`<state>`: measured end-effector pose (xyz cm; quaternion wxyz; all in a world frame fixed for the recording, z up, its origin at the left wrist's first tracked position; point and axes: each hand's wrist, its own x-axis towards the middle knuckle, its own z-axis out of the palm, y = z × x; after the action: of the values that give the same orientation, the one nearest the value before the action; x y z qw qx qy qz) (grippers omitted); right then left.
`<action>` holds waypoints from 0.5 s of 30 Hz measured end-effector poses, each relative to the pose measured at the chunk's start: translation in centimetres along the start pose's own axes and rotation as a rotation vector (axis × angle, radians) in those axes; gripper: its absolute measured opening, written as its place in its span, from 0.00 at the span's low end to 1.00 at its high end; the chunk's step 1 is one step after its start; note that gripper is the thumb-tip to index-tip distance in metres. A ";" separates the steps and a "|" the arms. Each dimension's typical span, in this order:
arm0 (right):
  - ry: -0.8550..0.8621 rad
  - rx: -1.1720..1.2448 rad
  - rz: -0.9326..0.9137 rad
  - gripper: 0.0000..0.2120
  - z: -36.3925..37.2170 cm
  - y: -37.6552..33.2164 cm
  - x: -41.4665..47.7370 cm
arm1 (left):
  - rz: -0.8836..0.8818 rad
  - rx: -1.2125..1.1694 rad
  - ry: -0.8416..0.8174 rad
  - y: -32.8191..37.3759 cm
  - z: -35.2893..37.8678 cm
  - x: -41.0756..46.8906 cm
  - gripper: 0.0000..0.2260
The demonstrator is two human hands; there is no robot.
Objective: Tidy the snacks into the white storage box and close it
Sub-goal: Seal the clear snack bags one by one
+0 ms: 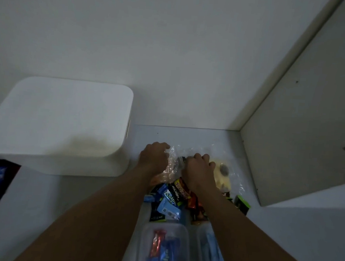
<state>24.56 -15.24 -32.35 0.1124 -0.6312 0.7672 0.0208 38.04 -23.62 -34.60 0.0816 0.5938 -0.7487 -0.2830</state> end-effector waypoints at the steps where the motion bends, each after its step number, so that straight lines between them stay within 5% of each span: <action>1: 0.003 0.035 0.006 0.10 -0.4 -0.1 -0.1 | -0.012 -0.047 0.003 0.1 -0.3 -0.2 0.13; 5: -0.009 0.270 -0.001 0.03 -2.6 -0.3 -0.6 | -0.056 -0.201 0.044 1.0 -2.5 -1.5 0.12; 15: 0.145 0.712 0.053 0.07 -14.9 0.3 -2.3 | -0.052 -0.524 0.132 8.0 -12.6 -5.4 0.11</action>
<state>22.50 -15.56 -17.41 0.2698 -0.5322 0.7485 -0.2894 38.61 -21.63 -18.89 0.2740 0.5886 -0.6274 -0.4298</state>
